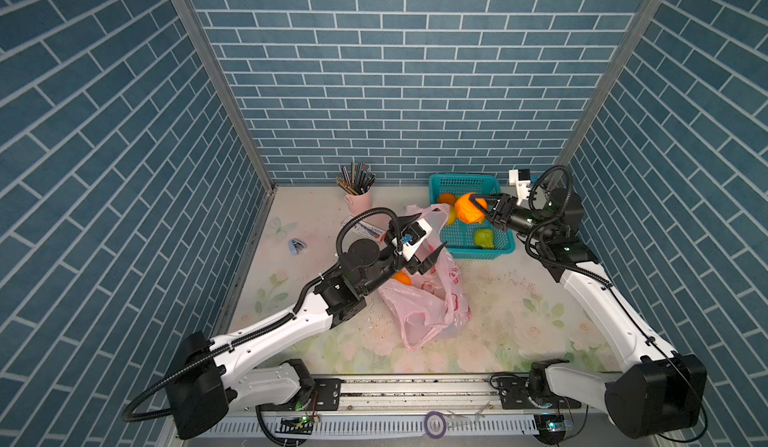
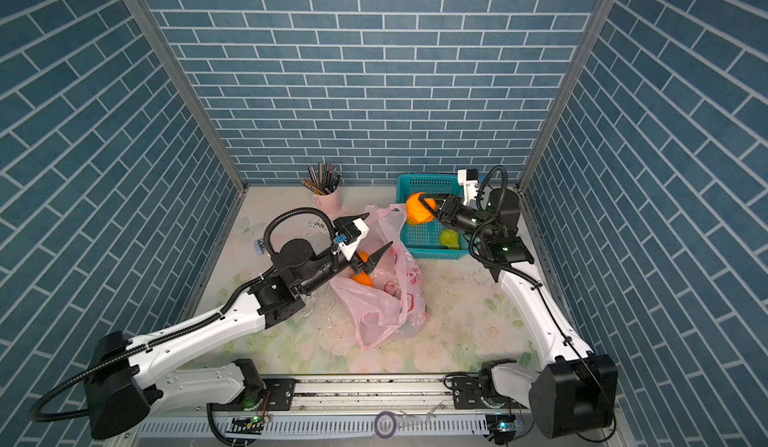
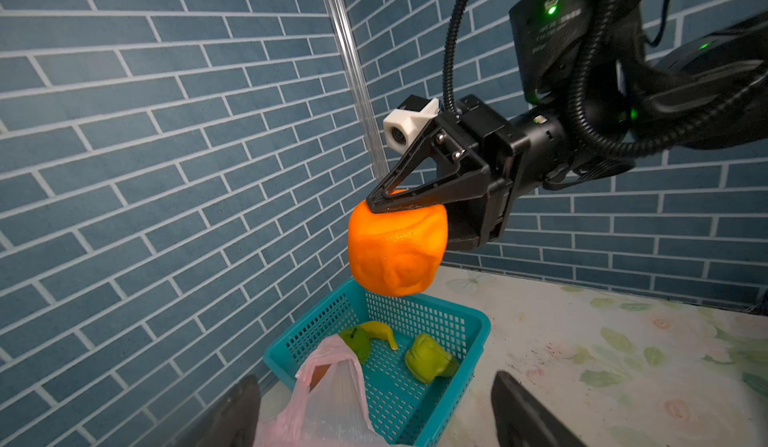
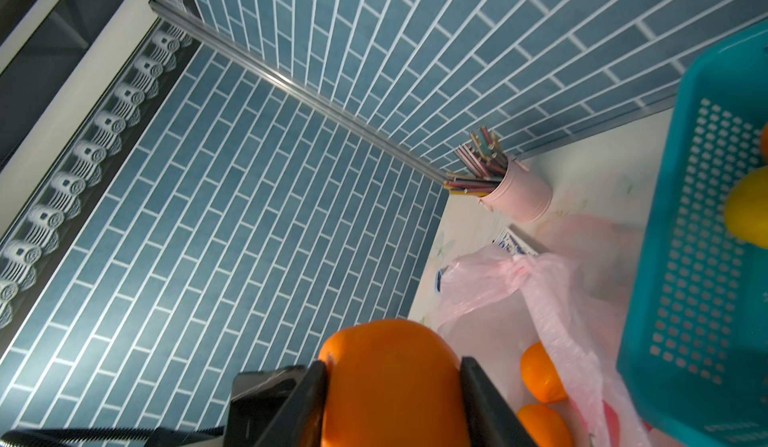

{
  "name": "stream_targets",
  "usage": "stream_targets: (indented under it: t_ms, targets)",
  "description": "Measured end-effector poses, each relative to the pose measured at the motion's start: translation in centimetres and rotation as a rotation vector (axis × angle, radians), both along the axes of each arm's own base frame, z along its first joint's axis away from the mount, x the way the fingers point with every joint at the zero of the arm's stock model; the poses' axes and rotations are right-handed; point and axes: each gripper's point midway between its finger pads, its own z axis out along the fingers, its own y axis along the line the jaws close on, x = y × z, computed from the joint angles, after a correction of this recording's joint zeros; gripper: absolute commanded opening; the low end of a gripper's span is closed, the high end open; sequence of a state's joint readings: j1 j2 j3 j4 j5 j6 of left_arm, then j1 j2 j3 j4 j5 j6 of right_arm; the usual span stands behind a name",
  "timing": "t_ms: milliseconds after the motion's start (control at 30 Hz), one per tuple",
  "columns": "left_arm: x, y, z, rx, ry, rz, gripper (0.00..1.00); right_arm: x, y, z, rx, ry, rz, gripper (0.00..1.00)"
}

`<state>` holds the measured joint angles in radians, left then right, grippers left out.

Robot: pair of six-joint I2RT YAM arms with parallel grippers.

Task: Untie the knot of the plastic bag and take out the fruit
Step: 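Carry the orange with the right gripper into the teal basket and release it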

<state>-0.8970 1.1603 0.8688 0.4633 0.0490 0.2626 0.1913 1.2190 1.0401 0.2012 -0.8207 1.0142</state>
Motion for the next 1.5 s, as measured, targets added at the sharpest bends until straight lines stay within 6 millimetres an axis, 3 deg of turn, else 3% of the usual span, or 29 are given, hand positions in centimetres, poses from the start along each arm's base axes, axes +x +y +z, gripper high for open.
stream_targets:
  t_ms: [233, 567, 767, 1033, 1200, 1367, 1500]
  targets:
    - [-1.6, 1.3, 1.1, -0.024, 0.039, -0.026, 0.87, 5.9, -2.5, -4.4, -0.043, 0.088, -0.093, 0.42]
    - [-1.5, 1.8, -2.2, 0.055, 0.169, -0.002, 0.87, 12.6, -3.6, -12.9, -0.184, 0.203, -0.151, 0.41]
    - [-1.6, 2.1, -2.8, 0.075, 0.205, 0.006, 0.87, 16.0, -3.9, -17.6, -0.279, 0.260, -0.161, 0.41]
    - [-1.8, 2.3, -2.4, 0.084, 0.221, 0.009, 0.87, 18.1, -4.3, -24.0, -0.357, 0.363, -0.158, 0.41]
    - [-2.0, 2.3, -2.9, 0.099, 0.239, 0.000, 0.87, 19.1, -4.4, -26.5, -0.389, 0.394, -0.158, 0.43]
    - [-1.8, 2.0, -3.2, 0.105, 0.258, -0.002, 0.87, 20.0, -4.6, -28.4, -0.417, 0.420, -0.160, 0.53]
    - [-1.8, 1.9, -3.2, 0.101, 0.266, 0.000, 0.87, 20.0, -4.8, -29.0, -0.436, 0.431, -0.160, 0.71]
